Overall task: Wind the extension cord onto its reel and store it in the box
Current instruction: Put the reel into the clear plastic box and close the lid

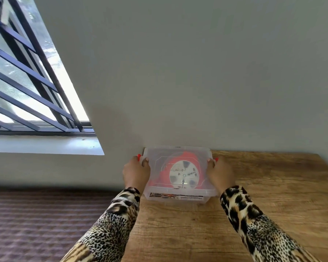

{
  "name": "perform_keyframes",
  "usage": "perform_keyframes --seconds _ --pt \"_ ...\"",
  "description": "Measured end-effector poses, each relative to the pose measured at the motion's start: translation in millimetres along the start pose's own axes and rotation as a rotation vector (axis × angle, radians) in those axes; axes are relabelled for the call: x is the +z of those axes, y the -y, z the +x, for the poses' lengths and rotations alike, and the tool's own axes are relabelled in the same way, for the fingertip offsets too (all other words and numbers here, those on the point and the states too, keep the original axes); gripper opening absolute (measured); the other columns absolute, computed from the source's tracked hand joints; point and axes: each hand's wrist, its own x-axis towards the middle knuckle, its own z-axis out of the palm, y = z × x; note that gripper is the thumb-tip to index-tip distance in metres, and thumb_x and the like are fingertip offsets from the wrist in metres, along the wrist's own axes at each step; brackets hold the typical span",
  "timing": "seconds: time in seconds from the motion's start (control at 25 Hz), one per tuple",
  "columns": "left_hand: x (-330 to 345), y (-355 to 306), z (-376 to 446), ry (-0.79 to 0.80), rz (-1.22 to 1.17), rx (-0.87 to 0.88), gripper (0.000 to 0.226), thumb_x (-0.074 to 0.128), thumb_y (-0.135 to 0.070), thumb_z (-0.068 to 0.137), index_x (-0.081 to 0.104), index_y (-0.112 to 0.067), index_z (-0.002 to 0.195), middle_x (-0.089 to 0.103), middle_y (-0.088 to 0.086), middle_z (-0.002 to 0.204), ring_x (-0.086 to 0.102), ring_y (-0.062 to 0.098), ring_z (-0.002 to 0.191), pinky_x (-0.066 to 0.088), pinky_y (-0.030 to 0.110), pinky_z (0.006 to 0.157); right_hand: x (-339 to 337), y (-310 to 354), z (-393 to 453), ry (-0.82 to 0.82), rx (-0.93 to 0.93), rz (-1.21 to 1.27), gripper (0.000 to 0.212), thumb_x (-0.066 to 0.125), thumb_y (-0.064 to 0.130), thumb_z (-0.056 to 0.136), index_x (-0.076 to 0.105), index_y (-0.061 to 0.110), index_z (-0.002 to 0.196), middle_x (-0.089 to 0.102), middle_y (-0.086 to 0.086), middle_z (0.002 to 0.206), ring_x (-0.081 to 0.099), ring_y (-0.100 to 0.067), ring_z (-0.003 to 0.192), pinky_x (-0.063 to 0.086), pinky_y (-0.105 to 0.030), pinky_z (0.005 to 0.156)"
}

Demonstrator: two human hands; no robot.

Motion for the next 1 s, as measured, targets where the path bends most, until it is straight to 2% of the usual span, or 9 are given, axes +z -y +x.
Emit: perform_keyframes --seconds 0.16,0.28,0.36,0.68,0.76,0.8,0.88,0.92,1.0 --pt "13.8 -16.0 13.0 -0.013 0.033 0.043 0.032 0.043 -0.025 0.098 0.059 -0.01 0.122 0.069 0.015 0.108 0.062 0.039 0.102 0.047 0.037 0.083 4.1 19.4 26.3 0.009 -0.03 -0.207 0.023 0.041 0.016 0.096 0.047 0.0 0.111 0.064 -0.011 0.084 0.059 -0.024 0.067 0.036 -0.025 0.044" --pt "21.6 -25.7 29.5 -0.01 0.023 0.016 0.035 0.042 -0.024 0.099 0.058 -0.01 0.126 0.069 0.015 0.111 0.063 0.038 0.102 0.048 0.037 0.084 9.8 30.2 48.7 0.023 -0.018 -0.212 0.021 0.042 0.008 0.093 0.045 -0.002 0.112 0.065 -0.016 0.092 0.064 -0.03 0.075 0.05 -0.033 0.054" --pt "26.6 -34.0 42.6 -0.001 0.019 0.007 0.036 0.041 -0.025 0.099 0.056 -0.01 0.128 0.068 0.015 0.112 0.063 0.036 0.103 0.049 0.038 0.086 12.4 34.9 62.6 0.006 -0.03 -0.169 0.021 0.039 0.007 0.094 0.045 -0.003 0.112 0.065 -0.02 0.096 0.064 -0.034 0.08 0.053 -0.037 0.061" --pt "38.7 -40.1 67.4 -0.012 -0.071 0.059 0.031 0.045 -0.019 0.095 0.053 -0.007 0.121 0.064 0.013 0.113 0.061 0.029 0.098 0.05 0.036 0.077 22.3 31.5 88.6 -0.084 -0.074 -0.157 0.028 0.038 0.012 0.097 0.048 -0.002 0.119 0.067 -0.02 0.093 0.065 -0.035 0.078 0.043 -0.029 0.056" --pt "35.4 -41.9 64.5 -0.006 -0.074 0.126 0.043 0.045 -0.013 0.091 0.046 -0.008 0.133 0.058 0.012 0.128 0.056 0.028 0.114 0.05 0.037 0.087 20.8 34.0 88.4 -0.063 -0.061 -0.13 0.033 0.038 0.012 0.097 0.045 -0.001 0.127 0.066 -0.021 0.105 0.065 -0.035 0.089 0.049 -0.033 0.065" --pt "34.8 -42.4 63.0 -0.012 -0.03 0.185 0.049 0.044 -0.011 0.09 0.041 -0.009 0.139 0.053 0.013 0.136 0.05 0.029 0.124 0.047 0.04 0.097 18.7 35.1 87.1 -0.061 -0.061 -0.123 0.037 0.038 0.013 0.097 0.043 0.0 0.131 0.062 -0.022 0.117 0.062 -0.035 0.101 0.051 -0.036 0.076" --pt "27.5 -49.3 58.7 -0.031 0.174 0.353 0.055 0.041 -0.017 0.094 0.03 -0.007 0.147 0.035 0.014 0.153 0.029 0.03 0.143 0.03 0.043 0.115 9.9 38.4 82.3 -0.148 -0.134 -0.194 0.046 0.04 0.018 0.097 0.037 0.0 0.139 0.042 -0.023 0.143 0.044 -0.035 0.129 0.038 -0.043 0.104" --pt "20.1 -57.6 57.9 -0.055 0.25 0.46 0.058 0.039 -0.023 0.096 0.025 -0.006 0.149 0.025 0.013 0.158 0.019 0.03 0.147 0.021 0.042 0.12 1.8 43.5 79.6 -0.226 -0.206 -0.238 0.051 0.043 0.021 0.096 0.034 0.001 0.141 0.032 -0.023 0.15 0.033 -0.035 0.137 0.029 -0.046 0.111" --pt "-4.9 -90.6 64.9 -0.136 0.301 0.689 0.064 0.039 -0.033 0.097 0.019 -0.006 0.152 0.011 0.013 0.162 0.006 0.03 0.15 0.009 0.045 0.122 -25.4 65.6 79.8 -0.364 -0.395 -0.243 0.059 0.051 0.024 0.092 0.033 0.001 0.143 0.022 -0.024 0.154 0.023 -0.038 0.141 0.02 -0.05 0.113"
